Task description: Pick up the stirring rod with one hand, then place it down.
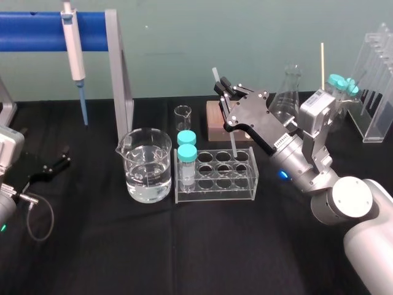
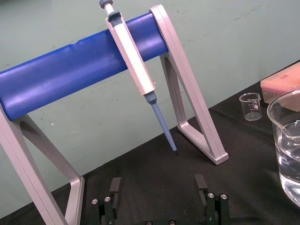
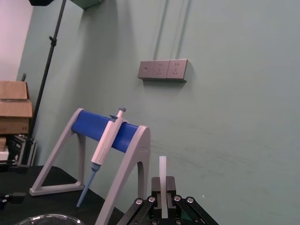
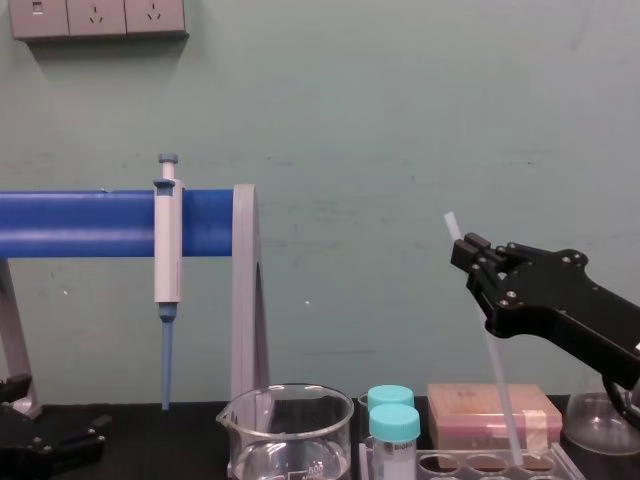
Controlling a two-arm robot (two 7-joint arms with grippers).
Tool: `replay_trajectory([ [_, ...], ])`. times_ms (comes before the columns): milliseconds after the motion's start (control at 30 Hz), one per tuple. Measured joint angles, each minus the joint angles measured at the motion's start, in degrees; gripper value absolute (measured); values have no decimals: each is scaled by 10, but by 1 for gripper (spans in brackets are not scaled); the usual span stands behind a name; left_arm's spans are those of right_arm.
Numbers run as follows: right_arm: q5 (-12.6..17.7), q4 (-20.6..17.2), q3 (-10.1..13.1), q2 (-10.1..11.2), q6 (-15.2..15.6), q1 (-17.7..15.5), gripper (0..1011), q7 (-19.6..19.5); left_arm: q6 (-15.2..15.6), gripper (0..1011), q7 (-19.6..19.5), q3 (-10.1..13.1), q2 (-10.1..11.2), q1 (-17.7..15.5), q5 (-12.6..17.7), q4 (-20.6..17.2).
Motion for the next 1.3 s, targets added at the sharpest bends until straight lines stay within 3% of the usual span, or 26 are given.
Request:
replay_trajectory([
  [333, -6, -10, 3, 1, 8, -9, 66, -14, 0, 1000, 0, 0, 0, 0, 0, 0],
  [800, 0, 30, -3, 1, 16, 3, 66, -2, 0, 1000, 0, 0, 0, 0, 0, 0],
  [1300, -16, 51, -8, 1, 33, 7, 65, -15, 0, 1000, 0, 0, 0, 0, 0, 0],
])
